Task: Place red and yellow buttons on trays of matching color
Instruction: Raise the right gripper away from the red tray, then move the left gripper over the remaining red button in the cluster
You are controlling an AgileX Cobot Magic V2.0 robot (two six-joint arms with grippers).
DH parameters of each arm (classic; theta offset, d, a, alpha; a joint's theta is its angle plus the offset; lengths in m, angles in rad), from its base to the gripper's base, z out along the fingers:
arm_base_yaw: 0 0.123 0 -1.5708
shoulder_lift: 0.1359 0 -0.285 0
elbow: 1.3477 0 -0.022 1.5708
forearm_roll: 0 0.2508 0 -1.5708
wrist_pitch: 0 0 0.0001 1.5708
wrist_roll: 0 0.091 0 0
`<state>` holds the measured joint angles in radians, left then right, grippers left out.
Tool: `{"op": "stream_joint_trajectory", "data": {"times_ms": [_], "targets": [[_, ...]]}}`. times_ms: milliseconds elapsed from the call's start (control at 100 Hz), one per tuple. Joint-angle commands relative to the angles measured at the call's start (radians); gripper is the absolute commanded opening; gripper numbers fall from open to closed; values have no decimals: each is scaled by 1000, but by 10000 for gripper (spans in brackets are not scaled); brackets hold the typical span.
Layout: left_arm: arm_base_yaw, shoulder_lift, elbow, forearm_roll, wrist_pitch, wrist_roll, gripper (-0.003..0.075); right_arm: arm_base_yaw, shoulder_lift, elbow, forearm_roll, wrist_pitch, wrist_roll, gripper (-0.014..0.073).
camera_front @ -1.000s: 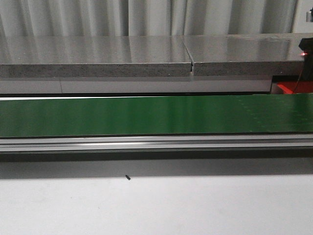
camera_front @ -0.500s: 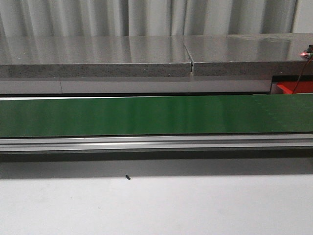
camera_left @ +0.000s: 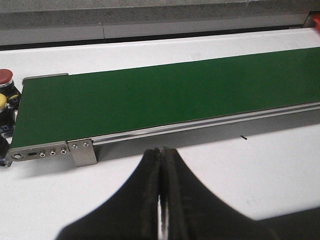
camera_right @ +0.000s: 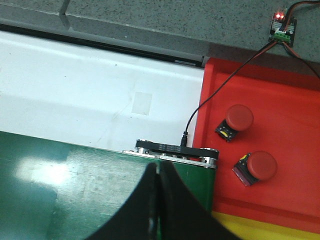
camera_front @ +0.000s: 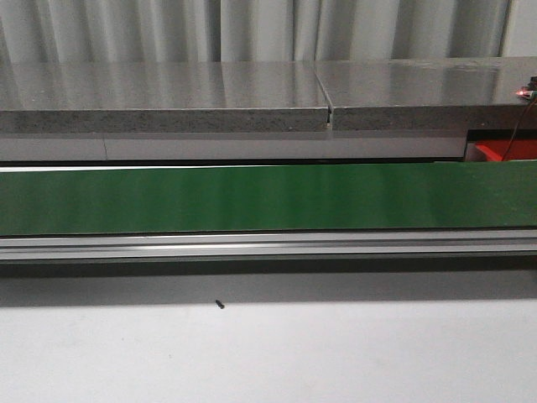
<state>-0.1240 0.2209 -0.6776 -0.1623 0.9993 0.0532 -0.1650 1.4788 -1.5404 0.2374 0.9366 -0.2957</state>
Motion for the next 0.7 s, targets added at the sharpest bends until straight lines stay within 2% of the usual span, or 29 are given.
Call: {"op": "stream_joint_trajectory", "data": {"times_ms": [0,310,690], "targets": [[-4,15,-21,-15,-65,-9,-20,5,-126,68,14,-109,-10,-66],[-4,15,-21,-15,-65,-9,-20,6,-403,380,24,-260,-10,-66],[-4,15,-21,-15,-80,-9,-20,6,-680,647,30,-309,-10,-66]]}}
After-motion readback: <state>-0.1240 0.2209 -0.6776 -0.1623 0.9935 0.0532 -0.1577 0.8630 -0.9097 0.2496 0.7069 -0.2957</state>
